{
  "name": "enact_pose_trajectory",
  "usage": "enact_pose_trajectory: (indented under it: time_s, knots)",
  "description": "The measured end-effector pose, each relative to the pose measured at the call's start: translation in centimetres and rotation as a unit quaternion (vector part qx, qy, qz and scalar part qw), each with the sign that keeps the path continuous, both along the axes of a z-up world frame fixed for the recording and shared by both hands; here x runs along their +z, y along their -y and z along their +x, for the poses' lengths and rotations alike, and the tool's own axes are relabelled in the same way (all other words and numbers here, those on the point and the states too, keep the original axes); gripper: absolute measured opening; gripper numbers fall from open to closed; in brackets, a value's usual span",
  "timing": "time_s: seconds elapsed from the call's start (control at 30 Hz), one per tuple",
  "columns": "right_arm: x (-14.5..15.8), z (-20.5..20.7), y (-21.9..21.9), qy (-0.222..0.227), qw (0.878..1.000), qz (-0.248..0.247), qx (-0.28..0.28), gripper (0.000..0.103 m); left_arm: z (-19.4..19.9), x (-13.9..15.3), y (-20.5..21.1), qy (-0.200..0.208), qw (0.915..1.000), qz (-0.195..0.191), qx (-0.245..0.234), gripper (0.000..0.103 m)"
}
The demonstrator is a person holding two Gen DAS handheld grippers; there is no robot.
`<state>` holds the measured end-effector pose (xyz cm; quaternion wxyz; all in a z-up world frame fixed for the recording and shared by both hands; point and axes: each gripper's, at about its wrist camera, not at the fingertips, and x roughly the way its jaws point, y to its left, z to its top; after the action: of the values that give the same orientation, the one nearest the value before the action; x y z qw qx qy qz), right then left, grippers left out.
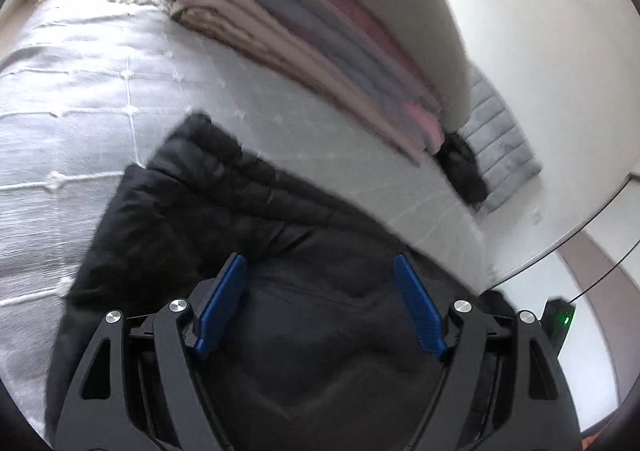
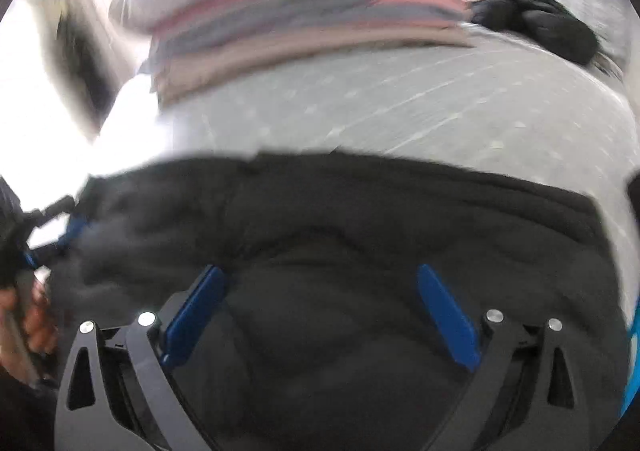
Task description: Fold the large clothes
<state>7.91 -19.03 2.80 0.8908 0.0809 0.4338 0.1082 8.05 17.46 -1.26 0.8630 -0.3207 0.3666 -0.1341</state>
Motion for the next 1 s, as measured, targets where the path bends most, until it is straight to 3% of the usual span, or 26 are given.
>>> enact_pose_trajectory:
  time_s: [0.07, 0.13, 0.2, 0.27, 0.33, 0.37, 0.4, 0.5, 0.6, 0.73, 0.83, 1.0]
  knots:
    - [1.2, -1.6, 2.9, 0.013, 0.999, 0.01, -0.038, 0.094, -1.5, 1.4, -0.9, 0.019, 0.9998, -0.007, 0.007, 0.073]
    - [0.0, -2.6, 6.1, -0.015, 0.997, 0.005, -0.079, 0.094, -2.2, 1.4, -1.3, 0.016, 0.9997, 0.015, 0.011, 0.074]
    - [-4.2, -2.0, 8.8, -0.105, 0.992, 0.0, -0.067, 0.095, -1.7, -0.3, -1.2, -0.028, 0.9979, 0.058, -0.005, 0.078]
    - [-3.9, -2.9, 10.5, -0.106, 0.991, 0.039, -0.069, 0.094, -1.7, -1.8, -1.8, -0.054, 0.9966, 0.058, -0.023, 0.076]
    - [-1.6, -4.8, 12.0, -0.077, 0.989, 0.093, -0.081, 0.094, -3.8, -0.3, -3.3, -0.031, 0.9988, 0.038, 0.006, 0.077]
    - [0.1, -6.5, 12.8, -0.041, 0.988, 0.121, -0.081, 0.094, -5.4, 0.9, -4.2, -0.01, 0.9995, 0.023, 0.017, 0.077]
    - [1.5, -8.2, 13.8, -0.014, 0.987, 0.129, -0.09, 0.094, -6.6, 1.6, -4.9, -0.001, 0.9996, 0.016, 0.024, 0.077]
    - [2.4, -12.8, 17.1, 0.012, 0.98, 0.15, -0.131, 0.095, -12.9, 3.6, -6.8, 0.019, 0.9993, -0.013, 0.028, 0.08]
    - [-0.2, -17.2, 21.3, -0.005, 0.965, 0.182, -0.189, 0.095, -17.6, 3.3, -7.9, 0.004, 0.9995, -0.021, 0.023, 0.084]
    - [-5.6, -19.9, 23.9, -0.049, 0.943, 0.246, -0.221, 0.095, -22.8, 0.0, -8.3, -0.051, 0.9941, -0.09, 0.034, 0.084]
    - [-8.9, -21.9, 24.6, -0.063, 0.903, 0.36, -0.226, 0.095, -23.9, -2.3, -8.1, -0.069, 0.9866, -0.14, 0.048, 0.084]
    - [-10.8, -22.9, 24.5, -0.073, 0.876, 0.423, -0.221, 0.095, -23.0, -4.7, -7.5, -0.069, 0.9723, -0.21, 0.077, 0.084]
